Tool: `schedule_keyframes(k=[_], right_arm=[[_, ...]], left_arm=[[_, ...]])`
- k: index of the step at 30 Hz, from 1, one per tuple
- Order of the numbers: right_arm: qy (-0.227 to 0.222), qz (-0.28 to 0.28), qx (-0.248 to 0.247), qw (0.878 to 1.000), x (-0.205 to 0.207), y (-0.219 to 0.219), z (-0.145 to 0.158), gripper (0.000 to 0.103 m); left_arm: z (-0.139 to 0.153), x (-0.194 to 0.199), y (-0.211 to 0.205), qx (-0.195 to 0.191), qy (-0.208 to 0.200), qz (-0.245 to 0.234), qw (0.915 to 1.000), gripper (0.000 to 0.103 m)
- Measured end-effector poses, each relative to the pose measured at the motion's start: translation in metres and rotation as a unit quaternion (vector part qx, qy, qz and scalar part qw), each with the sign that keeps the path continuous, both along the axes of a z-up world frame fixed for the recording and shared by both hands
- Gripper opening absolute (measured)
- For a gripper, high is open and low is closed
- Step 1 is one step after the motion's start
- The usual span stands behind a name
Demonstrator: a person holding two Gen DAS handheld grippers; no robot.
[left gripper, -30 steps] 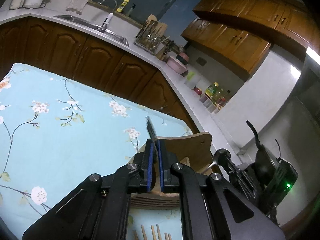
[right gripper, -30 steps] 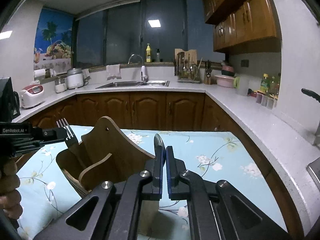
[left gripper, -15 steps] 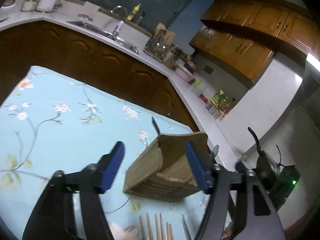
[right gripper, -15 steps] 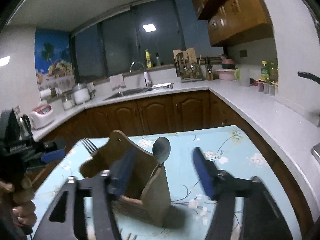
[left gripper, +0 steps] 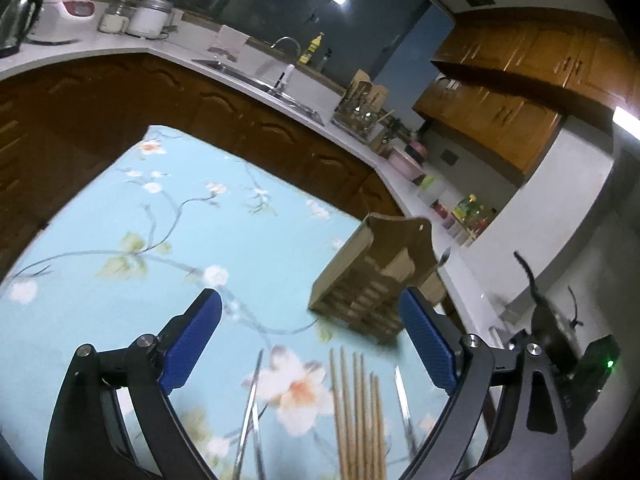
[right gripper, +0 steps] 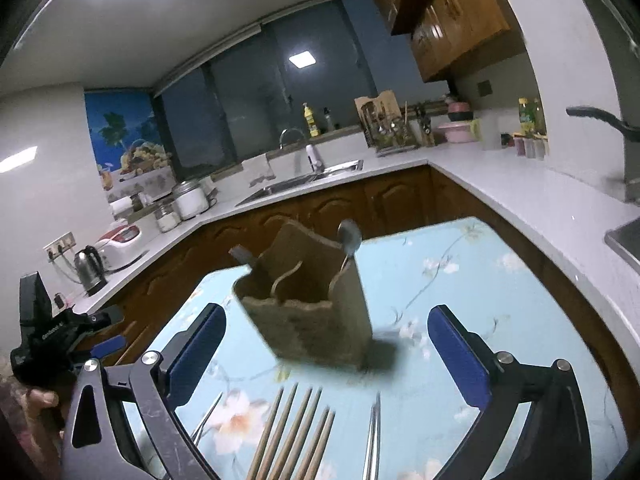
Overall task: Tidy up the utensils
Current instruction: 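Move both tools back over the remaining utensils on the table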
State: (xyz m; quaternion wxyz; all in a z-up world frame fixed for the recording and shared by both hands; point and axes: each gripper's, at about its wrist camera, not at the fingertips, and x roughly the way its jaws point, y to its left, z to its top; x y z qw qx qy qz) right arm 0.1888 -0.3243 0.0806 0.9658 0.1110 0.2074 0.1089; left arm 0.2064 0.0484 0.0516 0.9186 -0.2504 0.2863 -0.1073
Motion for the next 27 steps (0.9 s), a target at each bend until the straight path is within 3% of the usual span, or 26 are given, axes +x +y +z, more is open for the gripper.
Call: schedule_keyframes(k=[11, 17, 27], right_arm=[[0.043, 0.002, -0.015, 0.999, -0.055, 0.009, -0.038, 0.102], [0.054, 0.000, -0.026, 0.998, -0.069, 0.011, -0.052, 0.102], [0.066, 0.009, -0.028, 0.997, -0.061, 0.013, -0.059, 0.102]], left_arm=[[-0.031, -0.059, -0.005, 0.049, 0.035, -0.006, 0.9982, 0.093], [-0.054, -0.070, -0.002, 0.049, 0.062, -0.004, 0.9969, 0.093], [-0.057, -0.068, -0.003, 0.068, 0.070, 0.003, 0.9953, 0.092]])
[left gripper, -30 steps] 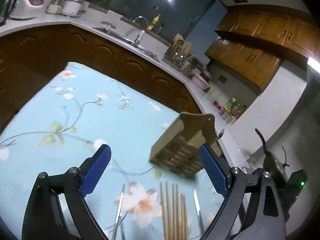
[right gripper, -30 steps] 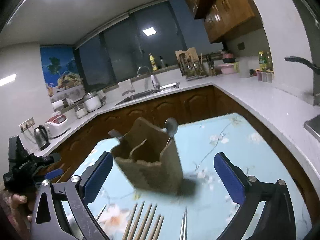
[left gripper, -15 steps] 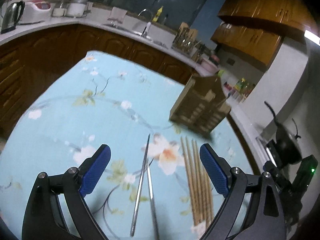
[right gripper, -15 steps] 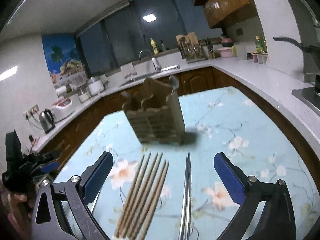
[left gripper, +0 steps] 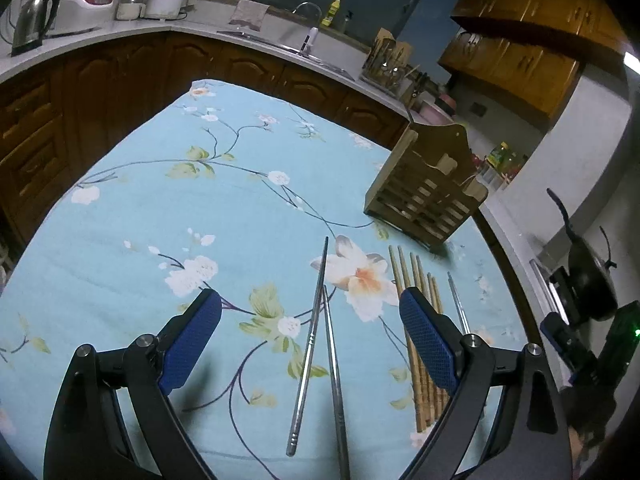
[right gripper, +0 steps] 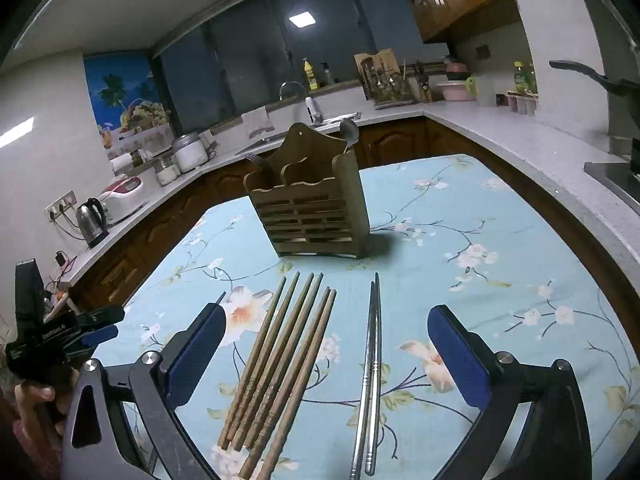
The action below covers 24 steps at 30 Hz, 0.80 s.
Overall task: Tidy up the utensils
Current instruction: 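Move both tools back over the remaining utensils on the table, then grasp a metal chopstick with the left tool while the right tool grasps a wooden chopstick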
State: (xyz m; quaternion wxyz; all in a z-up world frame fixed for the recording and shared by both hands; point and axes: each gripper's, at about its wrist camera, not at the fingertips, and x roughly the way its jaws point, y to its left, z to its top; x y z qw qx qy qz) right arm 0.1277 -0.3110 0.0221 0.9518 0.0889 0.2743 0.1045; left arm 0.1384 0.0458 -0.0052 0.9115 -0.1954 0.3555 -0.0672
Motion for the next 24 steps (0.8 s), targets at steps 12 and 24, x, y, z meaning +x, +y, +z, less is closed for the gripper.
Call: schedule_keyframes(k=[12, 24], right_arm=[[0.069, 0.023, 0.003, 0.997, 0.042, 0.015, -0.021, 0.058], [0.174, 0.022, -0.025, 0.984, 0.100, 0.039, -0.066, 0.021]], left_arm=[[-0.003, 0.033, -0.018, 0.042, 0.029, -0.036, 0.9981, 0.089], [-0.026, 0.104, -0.046, 0.100, 0.086, -0.100, 0.9862, 0.048]])
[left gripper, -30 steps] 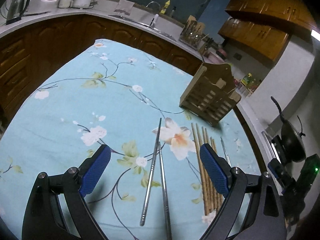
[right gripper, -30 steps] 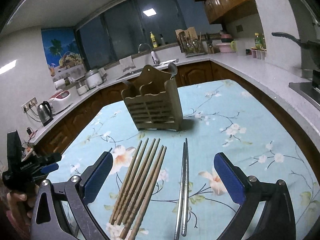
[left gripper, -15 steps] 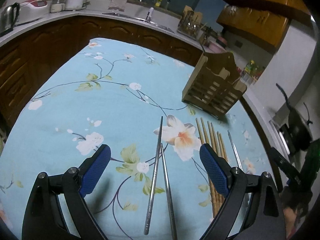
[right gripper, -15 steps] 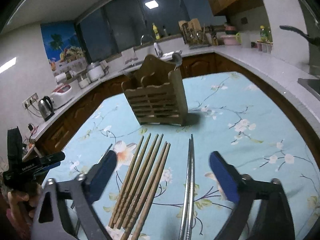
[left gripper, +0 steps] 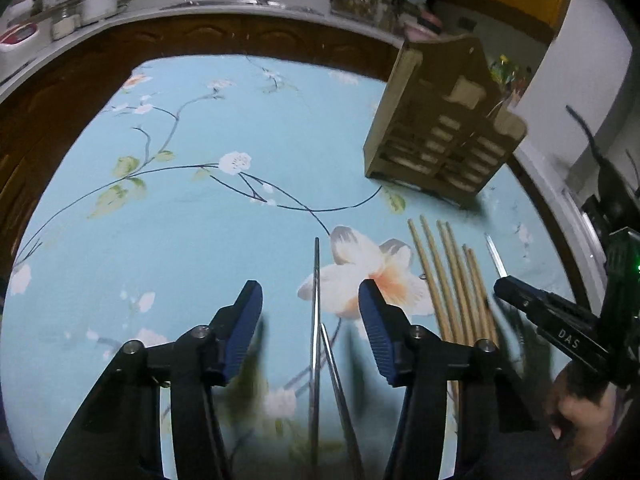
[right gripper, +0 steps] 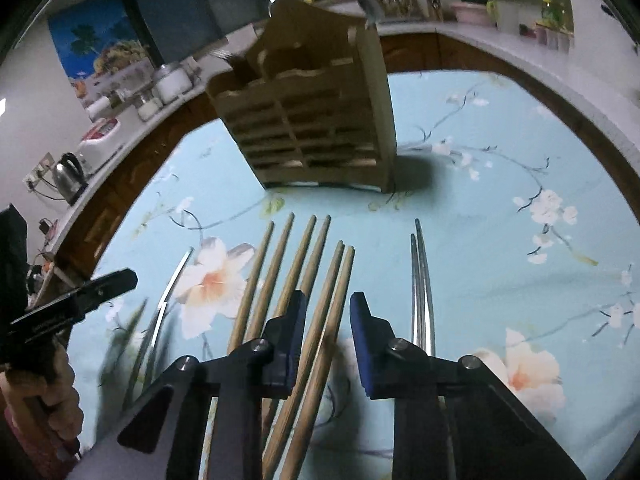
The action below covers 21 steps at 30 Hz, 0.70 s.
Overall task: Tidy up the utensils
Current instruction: 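Grasp a metal chopstick with the left tool while the right tool grasps a wooden chopstick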
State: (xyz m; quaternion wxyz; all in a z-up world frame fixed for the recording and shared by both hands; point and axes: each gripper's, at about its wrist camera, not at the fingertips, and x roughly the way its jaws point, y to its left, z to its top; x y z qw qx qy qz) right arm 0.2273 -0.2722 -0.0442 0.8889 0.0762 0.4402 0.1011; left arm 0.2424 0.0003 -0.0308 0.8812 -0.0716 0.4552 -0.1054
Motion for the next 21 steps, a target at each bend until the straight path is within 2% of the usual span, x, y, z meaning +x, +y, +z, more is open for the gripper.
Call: schedule_keyframes(k=[6, 8, 12, 17, 21], right_arm=[[0.022, -0.007, -0.014, 1.000, 0.014, 0.001, -0.013, 0.015], [0.022, -0.004, -0.024, 0.999, 0.017, 0.003, -0.013, 0.014], [0.020, 0.002, -0.042, 0.999, 0.027, 0.007, -0.013, 0.011], [0.016, 0.008, -0.064, 0.998, 0.034, 0.013, -0.013, 0.011], [0.010, 0.004, -0.060, 0.998, 0.033, 0.012, -0.014, 0.009]], left_arm=[[-0.016, 0.025, -0.011, 0.018, 0.027, -0.024, 0.9992, 0.039], [-0.024, 0.032, -0.016, 0.024, 0.041, -0.033, 0.9983, 0.030], [-0.024, 0.035, -0.025, 0.053, 0.029, -0.043, 0.9972, 0.024], [-0.024, 0.037, -0.030, 0.073, 0.019, -0.050, 0.9959, 0.004], [-0.026, 0.041, -0.026, 0.060, 0.023, -0.048, 0.9968, 0.004]])
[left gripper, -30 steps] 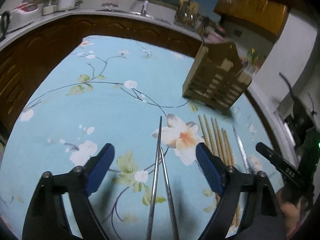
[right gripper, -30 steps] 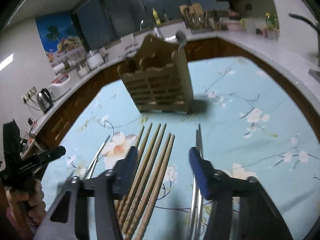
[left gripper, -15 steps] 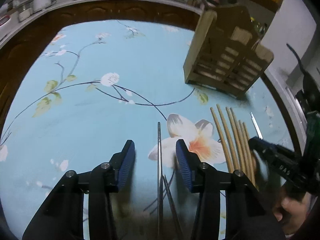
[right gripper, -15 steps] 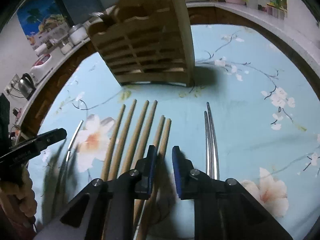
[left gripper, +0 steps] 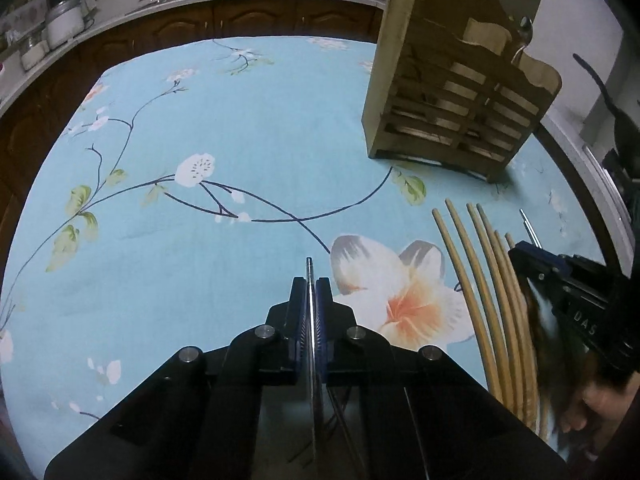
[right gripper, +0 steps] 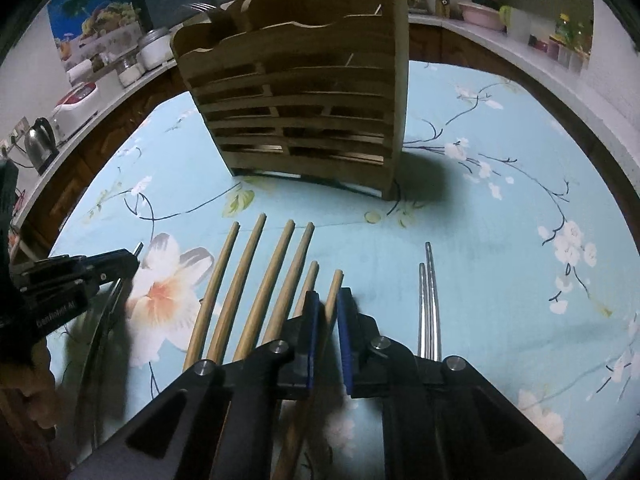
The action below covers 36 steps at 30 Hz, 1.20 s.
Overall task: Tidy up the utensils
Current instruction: 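Lift the metal chopstick with the left tool while the right tool carries the wooden chopstick to the holder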
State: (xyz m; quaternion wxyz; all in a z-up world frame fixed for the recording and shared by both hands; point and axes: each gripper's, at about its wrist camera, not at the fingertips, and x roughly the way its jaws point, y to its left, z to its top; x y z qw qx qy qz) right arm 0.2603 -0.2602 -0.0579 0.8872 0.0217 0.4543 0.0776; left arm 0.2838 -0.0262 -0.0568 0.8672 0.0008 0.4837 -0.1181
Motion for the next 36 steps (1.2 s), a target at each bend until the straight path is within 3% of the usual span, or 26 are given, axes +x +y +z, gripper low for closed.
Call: schedule_keyframes(k=[3, 8, 22, 29, 36], right_arm=[[0.007, -0.007, 0.032, 0.999, -0.001, -0.006, 0.002, 0.006], [-0.018, -0.003, 0.062, 0.998, -0.020, -0.012, 0.024, 0.005], [-0.139, 0.007, 0.112, 0.984, -0.074, -0.032, 0.133, 0.005], [-0.191, 0.007, 0.121, 0.974, -0.084, -0.037, 0.170, 0.005], [-0.218, 0.006, 0.117, 0.969, -0.079, -0.041, 0.190, 0.005]], left_arm=[[0.001, -0.002, 0.002, -0.003, 0.000, 0.003, 1.0000, 0.003], [0.023, -0.019, 0.016, -0.039, -0.020, 0.011, 0.9990, 0.003], [0.134, -0.091, 0.049, -0.143, -0.127, 0.007, 0.9815, 0.003], [0.175, -0.109, 0.053, -0.154, -0.176, 0.002, 0.9723, 0.003], [0.190, -0.106, 0.053, -0.163, -0.195, 0.007, 0.9671, 0.004]])
